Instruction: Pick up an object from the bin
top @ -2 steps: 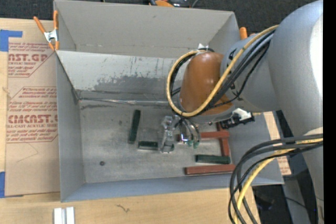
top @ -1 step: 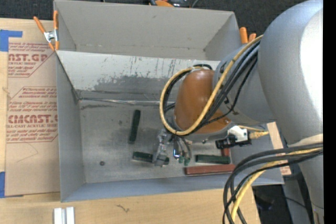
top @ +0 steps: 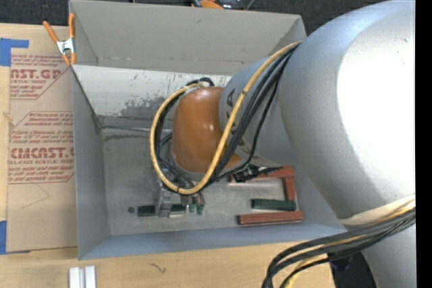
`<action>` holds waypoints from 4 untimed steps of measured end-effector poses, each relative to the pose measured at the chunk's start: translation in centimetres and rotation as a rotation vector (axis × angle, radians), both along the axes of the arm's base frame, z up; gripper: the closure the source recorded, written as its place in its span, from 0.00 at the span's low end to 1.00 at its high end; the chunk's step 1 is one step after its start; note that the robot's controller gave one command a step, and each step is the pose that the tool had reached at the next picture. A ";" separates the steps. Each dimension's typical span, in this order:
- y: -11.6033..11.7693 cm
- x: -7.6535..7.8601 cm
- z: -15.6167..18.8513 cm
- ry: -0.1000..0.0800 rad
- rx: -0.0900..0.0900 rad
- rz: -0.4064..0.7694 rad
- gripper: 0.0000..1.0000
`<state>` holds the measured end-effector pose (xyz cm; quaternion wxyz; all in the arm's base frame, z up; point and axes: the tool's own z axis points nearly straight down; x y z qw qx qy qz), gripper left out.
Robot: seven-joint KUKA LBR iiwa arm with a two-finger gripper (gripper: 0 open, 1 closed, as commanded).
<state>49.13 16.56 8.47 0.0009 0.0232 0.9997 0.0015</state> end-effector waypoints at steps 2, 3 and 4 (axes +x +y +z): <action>5.2 -0.9 -1.2 -0.005 0.000 0.076 0.00; 5.2 -0.9 -1.2 -0.005 0.000 0.076 1.00; 5.2 -1.0 -1.4 -0.004 -0.001 0.076 0.00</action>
Offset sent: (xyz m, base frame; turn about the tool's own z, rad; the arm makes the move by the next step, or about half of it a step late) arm -0.0070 0.0261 -0.0147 -0.2011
